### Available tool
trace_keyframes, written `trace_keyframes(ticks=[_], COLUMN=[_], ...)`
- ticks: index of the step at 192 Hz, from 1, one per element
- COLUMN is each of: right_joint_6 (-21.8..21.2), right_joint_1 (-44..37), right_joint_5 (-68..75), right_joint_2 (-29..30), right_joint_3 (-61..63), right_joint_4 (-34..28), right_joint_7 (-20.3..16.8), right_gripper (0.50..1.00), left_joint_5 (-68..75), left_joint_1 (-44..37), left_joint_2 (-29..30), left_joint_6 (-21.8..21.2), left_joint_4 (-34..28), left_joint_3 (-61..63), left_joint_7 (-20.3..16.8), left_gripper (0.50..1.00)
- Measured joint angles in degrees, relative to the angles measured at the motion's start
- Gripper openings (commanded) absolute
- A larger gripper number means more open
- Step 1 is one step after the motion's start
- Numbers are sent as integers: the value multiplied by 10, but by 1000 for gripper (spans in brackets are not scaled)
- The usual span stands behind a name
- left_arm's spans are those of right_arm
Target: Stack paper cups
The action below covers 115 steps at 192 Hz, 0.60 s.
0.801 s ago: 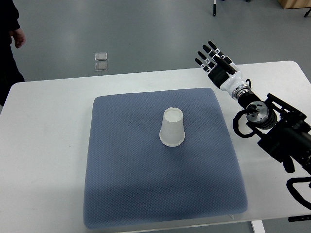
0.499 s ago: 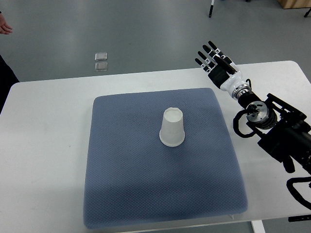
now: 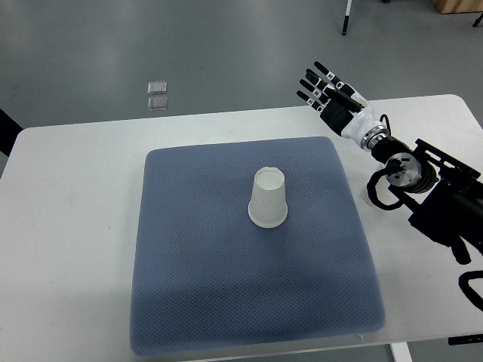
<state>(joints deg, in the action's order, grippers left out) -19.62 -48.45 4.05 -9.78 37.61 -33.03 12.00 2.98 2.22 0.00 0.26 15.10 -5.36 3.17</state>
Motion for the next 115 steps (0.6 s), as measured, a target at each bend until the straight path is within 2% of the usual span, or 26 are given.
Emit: trace_keyframes(ticks=[25, 62, 82, 115], right_joint_6=[-5, -46, -68, -91], right_joint_1=[-58, -235, -351, -528], right_joint_5=[-85, -199, -266, -342], right_joint_2=[-63, -154, -174, -180], right_joint_3=[-124, -421, -576, -769], right_joint_4=[-34, -105, -154, -249], right_joint_7=[-7, -44, -71, -88], right_gripper=[926, 926, 926, 926], left_joint_5=[0, 0, 1, 0], left_joint_1=[0, 0, 1, 1], left_joint_2=[0, 0, 0, 0], left_joint_6=[0, 0, 0, 0], left_joint_4=[0, 4, 13, 16], left_joint_3=[0, 0, 0, 0], left_joint_7=[0, 0, 0, 0], left_gripper=[1000, 1000, 1000, 1000])
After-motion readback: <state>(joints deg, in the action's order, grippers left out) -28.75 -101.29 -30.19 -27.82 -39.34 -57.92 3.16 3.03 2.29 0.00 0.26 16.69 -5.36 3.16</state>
